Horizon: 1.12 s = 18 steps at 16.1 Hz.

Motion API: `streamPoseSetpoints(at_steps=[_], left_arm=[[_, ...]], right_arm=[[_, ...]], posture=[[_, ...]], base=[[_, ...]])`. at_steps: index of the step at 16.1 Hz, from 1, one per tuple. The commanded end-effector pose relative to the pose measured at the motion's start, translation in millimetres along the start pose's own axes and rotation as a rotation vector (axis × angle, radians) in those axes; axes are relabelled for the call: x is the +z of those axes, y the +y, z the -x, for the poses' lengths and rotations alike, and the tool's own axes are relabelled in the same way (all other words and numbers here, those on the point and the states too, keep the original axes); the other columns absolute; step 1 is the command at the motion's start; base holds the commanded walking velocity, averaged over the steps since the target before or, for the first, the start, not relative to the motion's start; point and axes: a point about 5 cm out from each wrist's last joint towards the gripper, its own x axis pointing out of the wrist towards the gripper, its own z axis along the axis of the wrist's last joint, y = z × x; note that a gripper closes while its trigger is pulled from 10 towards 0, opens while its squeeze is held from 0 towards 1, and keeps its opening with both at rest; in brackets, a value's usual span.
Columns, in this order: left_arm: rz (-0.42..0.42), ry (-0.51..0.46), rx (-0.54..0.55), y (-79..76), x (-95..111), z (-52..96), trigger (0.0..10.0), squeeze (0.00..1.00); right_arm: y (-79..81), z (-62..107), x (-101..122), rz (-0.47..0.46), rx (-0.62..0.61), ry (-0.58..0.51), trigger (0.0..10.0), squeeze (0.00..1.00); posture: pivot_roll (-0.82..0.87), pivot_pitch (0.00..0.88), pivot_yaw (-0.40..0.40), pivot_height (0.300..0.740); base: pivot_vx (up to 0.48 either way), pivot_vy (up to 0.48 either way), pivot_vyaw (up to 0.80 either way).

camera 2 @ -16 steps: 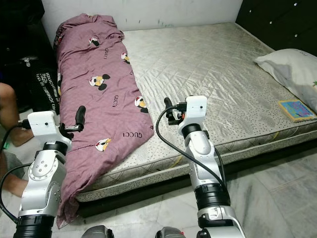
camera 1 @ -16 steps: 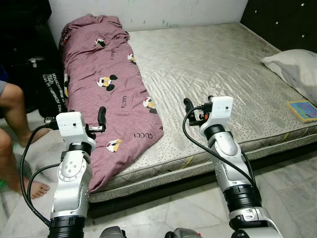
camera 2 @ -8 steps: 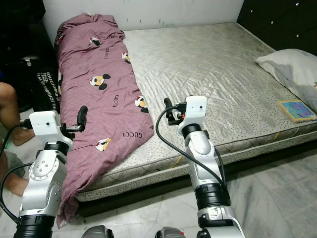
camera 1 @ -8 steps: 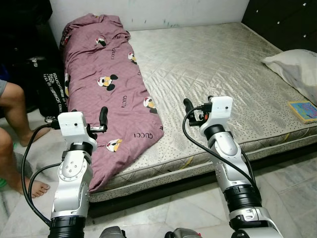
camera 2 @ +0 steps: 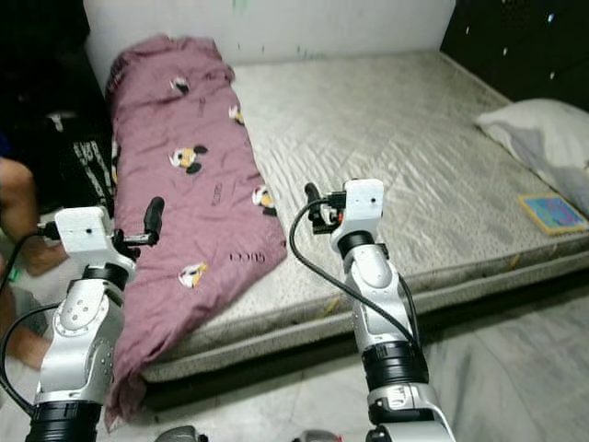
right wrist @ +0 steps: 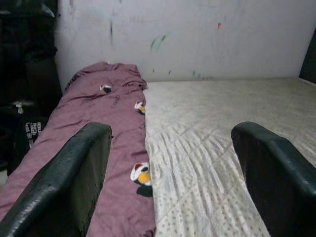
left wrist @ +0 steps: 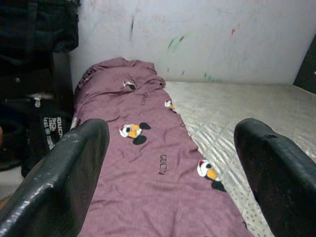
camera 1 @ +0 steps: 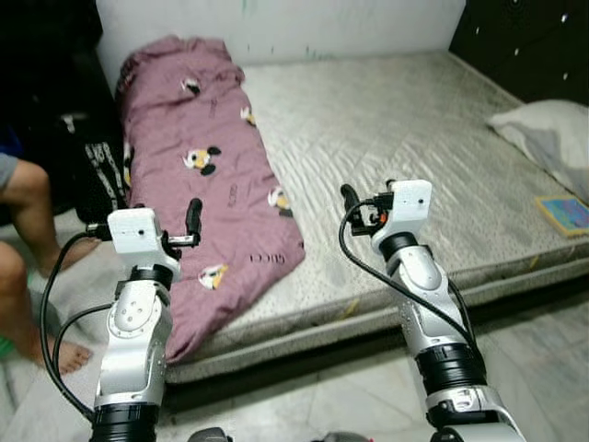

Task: Clean up the room

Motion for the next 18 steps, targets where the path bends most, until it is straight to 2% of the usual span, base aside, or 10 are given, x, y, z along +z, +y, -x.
streamPoseSetpoints(at_steps=[1,11,18], left_arm=[[0.001,-0.012,-0.009,-1.0,2.7,0.3,10.0,0.0],[0.0,-0.004,-0.021,-2.7,2.0,0.3,10.0,0.0],[-0.001,0.007,-0.015,-3.3,0.1,3.4,10.0,0.0]], right_arm=[[-1.7,-0.3,3.2,0.008,-0.009,-0.007,10.0,0.0],[-2.1,-0.1,3.5,0.01,-0.014,-0.007,10.0,0.0],[-3.3,4.0,1.7,0.016,-0.023,-0.005,10.0,0.0]], posture=[[-0.02,0.0,-0.03,0.74],[-0.02,0.0,-0.031,0.74],[-0.02,0.0,-0.03,0.74]], base=[[0.3,0.0,0.0],[0.293,0.0,0.0],[0.0,0.0,0.0]])
